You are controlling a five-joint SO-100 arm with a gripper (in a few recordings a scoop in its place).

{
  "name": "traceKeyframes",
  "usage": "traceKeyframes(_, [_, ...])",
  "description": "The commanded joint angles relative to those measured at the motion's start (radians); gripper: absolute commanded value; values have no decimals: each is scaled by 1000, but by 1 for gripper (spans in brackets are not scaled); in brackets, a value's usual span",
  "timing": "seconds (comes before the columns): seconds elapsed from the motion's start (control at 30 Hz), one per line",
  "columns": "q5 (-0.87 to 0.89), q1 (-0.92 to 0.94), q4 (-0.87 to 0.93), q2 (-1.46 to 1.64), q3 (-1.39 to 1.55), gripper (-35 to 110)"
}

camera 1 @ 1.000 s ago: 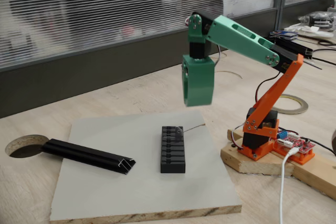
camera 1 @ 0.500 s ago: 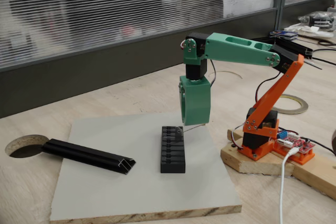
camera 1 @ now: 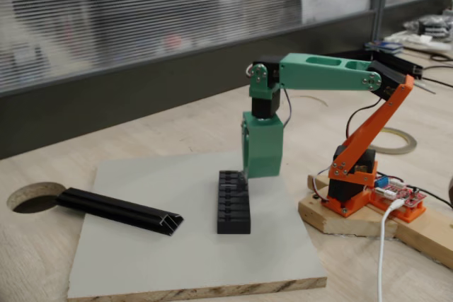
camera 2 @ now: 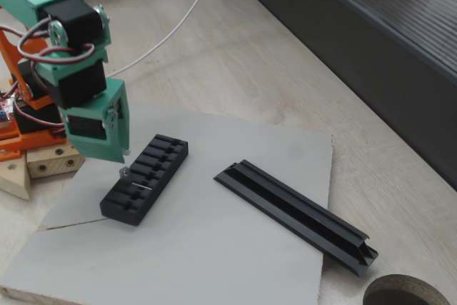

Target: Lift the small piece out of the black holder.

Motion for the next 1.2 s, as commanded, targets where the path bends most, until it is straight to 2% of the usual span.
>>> traceKeyframes(0.0, [14, 5, -15, 32, 14, 14])
traceKeyframes(0.17, [14, 5, -23, 34, 12, 14])
traceKeyframes(0.37, [8, 6, -135, 34, 15, 14])
traceKeyframes(0.6, [3, 8, -138, 34, 20, 15])
traceKeyframes(0.83, [3, 8, -133, 34, 23, 29])
traceKeyframes(1.03, [3, 8, -9, 51, 11, 31])
traceKeyframes(1.17, [3, 9, 23, 187, 9, 31])
